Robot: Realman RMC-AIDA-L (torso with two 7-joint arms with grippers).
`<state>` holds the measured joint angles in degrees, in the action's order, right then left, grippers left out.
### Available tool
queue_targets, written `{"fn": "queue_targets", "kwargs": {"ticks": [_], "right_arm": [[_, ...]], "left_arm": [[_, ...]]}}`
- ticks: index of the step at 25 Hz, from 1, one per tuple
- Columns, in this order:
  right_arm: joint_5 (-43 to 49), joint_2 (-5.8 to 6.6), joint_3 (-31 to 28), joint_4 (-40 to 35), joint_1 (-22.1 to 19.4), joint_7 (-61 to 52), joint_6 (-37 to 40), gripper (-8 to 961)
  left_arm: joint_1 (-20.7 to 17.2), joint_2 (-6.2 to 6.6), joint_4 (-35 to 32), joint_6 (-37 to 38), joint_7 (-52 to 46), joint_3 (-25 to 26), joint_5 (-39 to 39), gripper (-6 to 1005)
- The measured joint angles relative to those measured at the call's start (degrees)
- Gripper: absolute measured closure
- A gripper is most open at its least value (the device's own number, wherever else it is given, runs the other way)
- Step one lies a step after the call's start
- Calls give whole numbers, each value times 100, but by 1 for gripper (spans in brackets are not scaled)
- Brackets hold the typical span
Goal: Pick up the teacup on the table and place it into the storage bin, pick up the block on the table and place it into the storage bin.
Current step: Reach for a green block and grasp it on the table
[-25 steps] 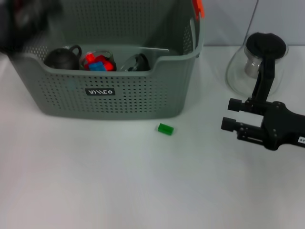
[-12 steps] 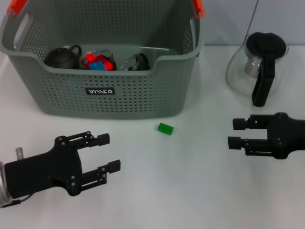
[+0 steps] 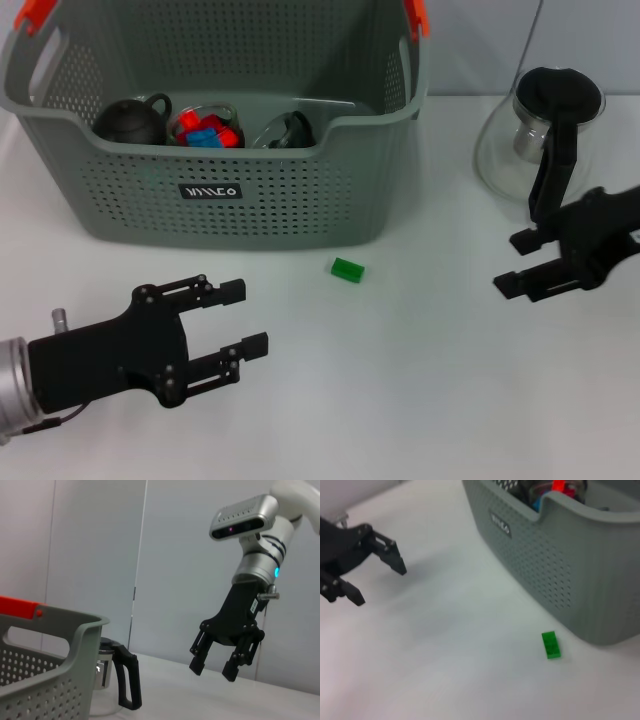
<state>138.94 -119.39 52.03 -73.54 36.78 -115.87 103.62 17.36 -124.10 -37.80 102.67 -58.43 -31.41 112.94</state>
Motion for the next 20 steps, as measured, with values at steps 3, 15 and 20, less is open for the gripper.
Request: {"fn": "queue_targets", "kwargs": {"ticks": [3, 15, 20], "right_arm": [[394, -58, 427, -67, 298, -273, -16, 279], [667, -107, 2187, 33, 557, -831, -748, 280], [636, -127, 2541, 35, 530, -1141, -1138, 280]], "left_arm": [[-18, 8, 4, 58, 1, 92, 4, 373], [-75, 10, 9, 103, 7, 263, 90, 373], [-75, 9, 9, 72, 7, 266, 75, 373]]}}
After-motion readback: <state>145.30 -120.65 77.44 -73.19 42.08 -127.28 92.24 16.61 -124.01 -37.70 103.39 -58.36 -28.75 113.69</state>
